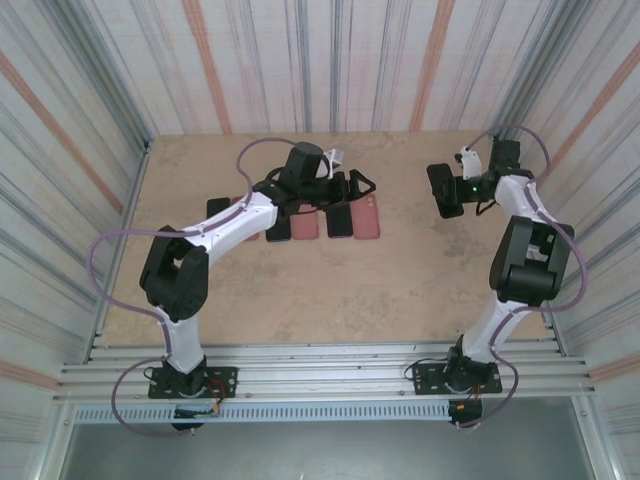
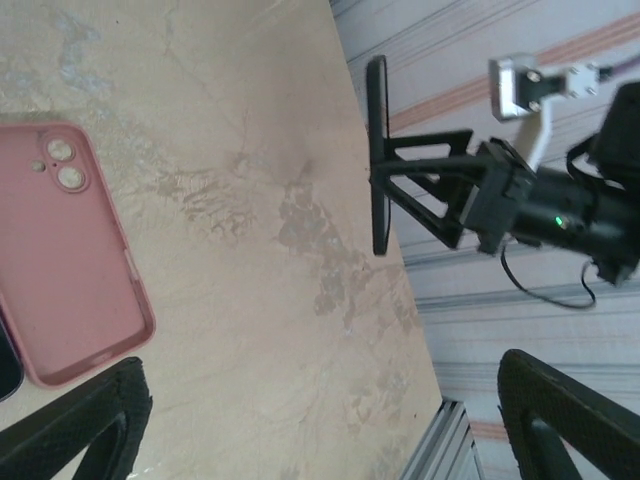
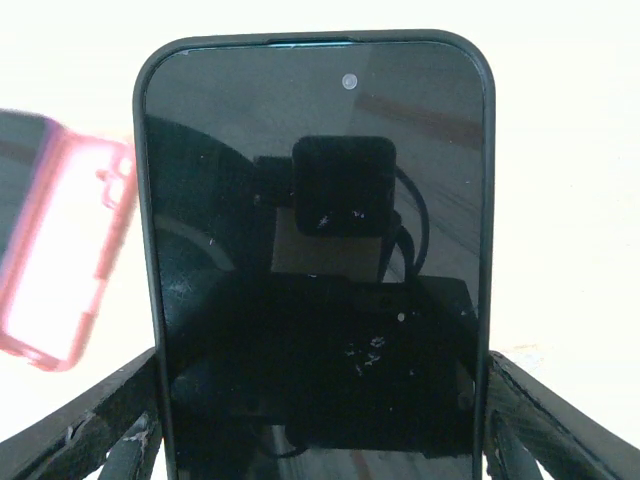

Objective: Take the phone out of the phone case

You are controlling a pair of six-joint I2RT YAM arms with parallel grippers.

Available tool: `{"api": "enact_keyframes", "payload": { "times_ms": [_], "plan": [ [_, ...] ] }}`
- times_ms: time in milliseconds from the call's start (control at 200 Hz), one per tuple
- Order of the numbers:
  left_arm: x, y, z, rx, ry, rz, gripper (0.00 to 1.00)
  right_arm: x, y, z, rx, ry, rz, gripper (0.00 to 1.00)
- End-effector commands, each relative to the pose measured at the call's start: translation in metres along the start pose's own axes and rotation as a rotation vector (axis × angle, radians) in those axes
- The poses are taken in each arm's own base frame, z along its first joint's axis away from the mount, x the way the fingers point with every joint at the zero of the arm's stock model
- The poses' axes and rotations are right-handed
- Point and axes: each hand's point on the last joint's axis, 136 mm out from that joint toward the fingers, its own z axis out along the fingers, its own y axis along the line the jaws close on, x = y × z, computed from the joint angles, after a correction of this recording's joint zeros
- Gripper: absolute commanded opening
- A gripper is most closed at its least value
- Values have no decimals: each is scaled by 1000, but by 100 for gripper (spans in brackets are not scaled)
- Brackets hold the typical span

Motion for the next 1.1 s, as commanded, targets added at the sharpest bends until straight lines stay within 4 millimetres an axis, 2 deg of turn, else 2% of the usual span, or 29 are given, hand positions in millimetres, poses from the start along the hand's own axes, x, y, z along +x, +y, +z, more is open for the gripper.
{"api": "enact_keyframes", "payload": {
  "times_ms": [0, 145, 321, 511, 722, 822, 992, 1047, 1097],
  "plan": [
    [-12, -16, 8, 15, -48, 0, 89, -26, 45, -19, -134, -128, 36, 52],
    [-16, -32, 19, 31, -61, 26, 86, -27, 83, -26, -192, -150, 31, 52],
    [-18, -37, 29, 28, -73, 23, 79, -18, 125, -25, -236, -134, 1, 52],
    [-22, -37, 33, 7, -64, 29, 66, -8, 151, -27, -259, -126, -1, 51],
    [-18, -34, 36, -13, -8, 24, 60, -4, 168, -30, -261, -130, 1, 51],
    [-18, -31, 36, -15, 8, 9, 53, -4, 175, -30, -259, -128, -9, 51],
    [-20, -29, 34, -13, 22, 3, 44, -9, 178, -34, -253, -157, 16, 51],
    [-21, -29, 33, -6, 22, -1, 38, -9, 180, -34, -255, -155, 14, 51],
    [-24, -29, 33, -2, 18, -7, 35, -9, 181, -34, -254, -152, 9, 51]
  ]
}}
